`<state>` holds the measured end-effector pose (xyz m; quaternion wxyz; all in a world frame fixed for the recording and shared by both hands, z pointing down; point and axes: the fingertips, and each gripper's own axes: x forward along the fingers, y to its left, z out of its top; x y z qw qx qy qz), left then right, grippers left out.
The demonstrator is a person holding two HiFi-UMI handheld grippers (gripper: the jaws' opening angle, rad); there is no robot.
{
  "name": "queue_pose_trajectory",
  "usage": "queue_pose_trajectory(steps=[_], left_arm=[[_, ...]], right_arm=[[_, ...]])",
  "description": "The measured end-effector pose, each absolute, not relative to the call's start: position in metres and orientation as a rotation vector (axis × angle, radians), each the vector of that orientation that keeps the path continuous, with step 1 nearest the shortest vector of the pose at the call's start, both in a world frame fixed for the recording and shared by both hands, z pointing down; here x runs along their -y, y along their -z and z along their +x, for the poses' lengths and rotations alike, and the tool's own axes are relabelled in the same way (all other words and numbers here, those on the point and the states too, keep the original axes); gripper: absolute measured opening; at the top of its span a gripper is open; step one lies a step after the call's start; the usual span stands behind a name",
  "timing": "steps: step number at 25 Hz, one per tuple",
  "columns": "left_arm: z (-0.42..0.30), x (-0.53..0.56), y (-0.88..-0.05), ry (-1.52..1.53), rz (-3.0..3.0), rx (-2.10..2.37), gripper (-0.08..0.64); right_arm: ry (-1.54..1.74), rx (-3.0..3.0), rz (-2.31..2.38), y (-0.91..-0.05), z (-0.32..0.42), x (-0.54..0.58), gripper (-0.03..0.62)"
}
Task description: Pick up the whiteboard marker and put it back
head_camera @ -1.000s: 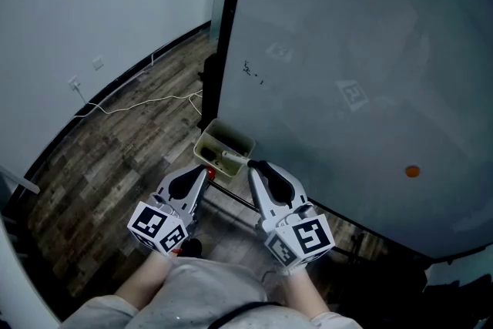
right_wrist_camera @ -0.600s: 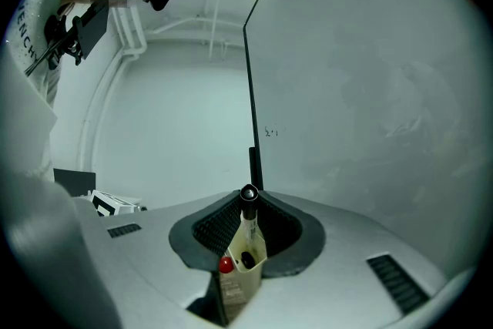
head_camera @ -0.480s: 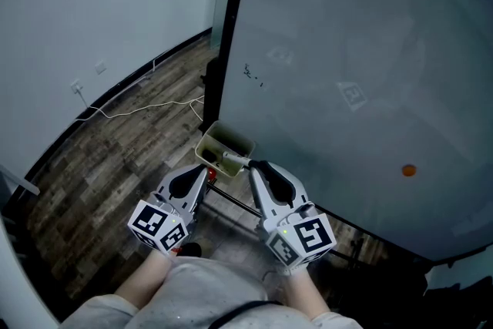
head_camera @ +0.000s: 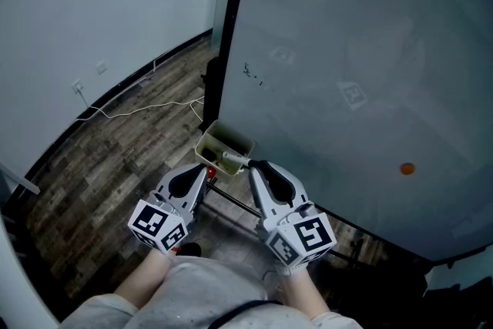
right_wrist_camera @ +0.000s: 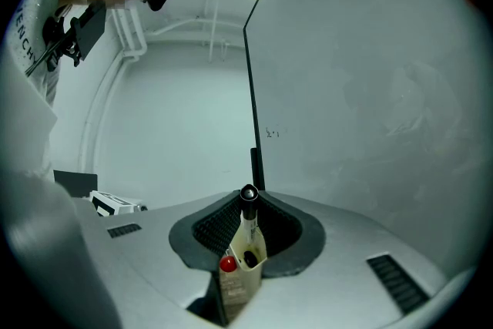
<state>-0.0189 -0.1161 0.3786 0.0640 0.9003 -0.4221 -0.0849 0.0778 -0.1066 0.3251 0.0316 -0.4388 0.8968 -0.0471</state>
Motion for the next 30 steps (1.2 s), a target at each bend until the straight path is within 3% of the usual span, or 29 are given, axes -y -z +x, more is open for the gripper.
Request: queue_pose_trajectory(steps=[30], left_arm=[[-0.016,0.122,-0.385,0.213,2.731,1.278,0.015]], right_arm=[[0.219,-2.755,-1.337,-0.338,0.080,0.113,0.078]])
